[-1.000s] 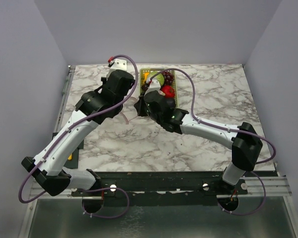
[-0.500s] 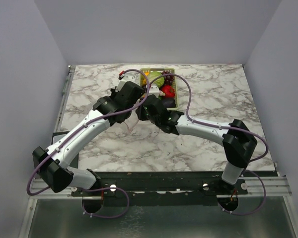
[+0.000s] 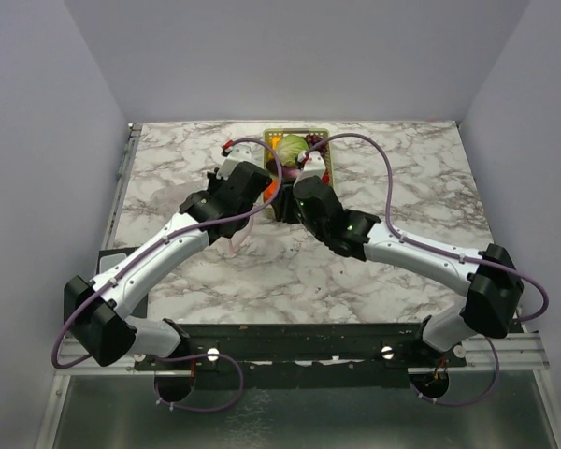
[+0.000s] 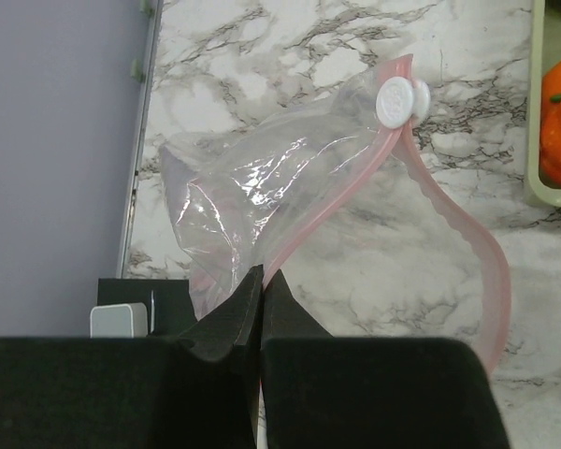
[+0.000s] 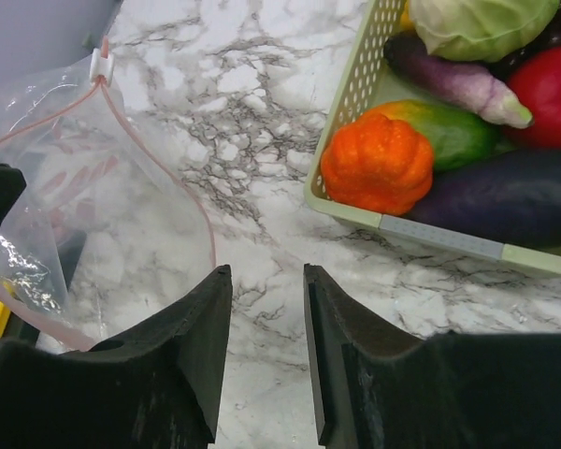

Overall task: Place the food in the zip-top bag and seal the zipper
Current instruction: Open the zipper of the food storage bag at the center of the board, then move the bin to the center of the board.

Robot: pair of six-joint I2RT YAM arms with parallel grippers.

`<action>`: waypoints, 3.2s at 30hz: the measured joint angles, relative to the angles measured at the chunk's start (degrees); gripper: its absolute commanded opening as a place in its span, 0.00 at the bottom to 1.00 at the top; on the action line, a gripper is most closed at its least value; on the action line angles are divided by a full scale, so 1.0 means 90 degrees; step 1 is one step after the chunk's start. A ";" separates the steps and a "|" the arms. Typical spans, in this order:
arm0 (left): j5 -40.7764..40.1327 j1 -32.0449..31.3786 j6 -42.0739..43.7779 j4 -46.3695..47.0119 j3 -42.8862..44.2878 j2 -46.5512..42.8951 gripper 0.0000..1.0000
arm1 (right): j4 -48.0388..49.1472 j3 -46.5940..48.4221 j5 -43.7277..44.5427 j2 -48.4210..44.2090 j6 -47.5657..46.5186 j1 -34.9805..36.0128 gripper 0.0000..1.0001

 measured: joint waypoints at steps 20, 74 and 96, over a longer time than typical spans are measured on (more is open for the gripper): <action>0.0721 0.0240 0.0015 0.1217 -0.1173 -0.0590 0.00 | -0.1052 0.0903 0.0165 0.0826 -0.1161 -0.1370 0.45; 0.1124 0.0240 0.0024 0.1379 -0.1253 -0.0656 0.00 | -0.1406 0.0627 -0.0721 0.1766 -0.1668 -0.3094 0.01; 0.1173 0.0240 0.0024 0.1379 -0.1253 -0.0675 0.00 | -0.2555 -0.1690 -0.0648 -0.0935 -0.1566 -0.3094 0.04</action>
